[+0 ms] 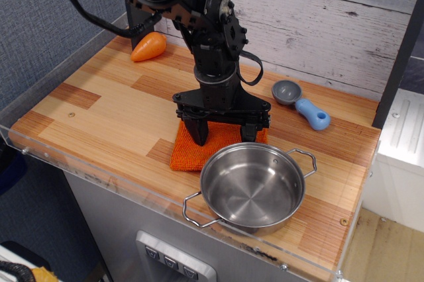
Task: Place the napkin right above the pot.
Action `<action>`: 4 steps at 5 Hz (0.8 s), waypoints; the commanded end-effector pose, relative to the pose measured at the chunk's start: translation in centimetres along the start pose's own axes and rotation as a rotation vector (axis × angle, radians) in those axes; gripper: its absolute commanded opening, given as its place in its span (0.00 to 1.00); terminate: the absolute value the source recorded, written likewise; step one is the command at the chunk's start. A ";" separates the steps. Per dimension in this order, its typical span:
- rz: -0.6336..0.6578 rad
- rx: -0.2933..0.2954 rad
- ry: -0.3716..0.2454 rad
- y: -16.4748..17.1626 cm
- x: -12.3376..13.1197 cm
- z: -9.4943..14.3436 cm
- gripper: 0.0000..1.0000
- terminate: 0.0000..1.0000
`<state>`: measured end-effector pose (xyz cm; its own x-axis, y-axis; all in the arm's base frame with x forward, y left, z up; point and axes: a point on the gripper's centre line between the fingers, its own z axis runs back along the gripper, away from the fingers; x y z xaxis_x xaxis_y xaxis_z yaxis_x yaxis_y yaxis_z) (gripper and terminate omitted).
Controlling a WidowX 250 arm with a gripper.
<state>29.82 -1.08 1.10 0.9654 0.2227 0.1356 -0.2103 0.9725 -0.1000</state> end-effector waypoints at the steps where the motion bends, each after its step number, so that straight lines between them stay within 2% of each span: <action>1: 0.104 -0.068 -0.098 0.7 2.7 4.2 1.00 0.00; 3: 0.140 -0.080 -0.209 0.5 4.1 9.0 1.00 0.00; 4: 0.120 -0.081 -0.248 -0.1 4.0 10.9 1.00 0.00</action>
<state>32.42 0.26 10.25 0.8843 0.3597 0.2975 -0.3133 0.9298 -0.1931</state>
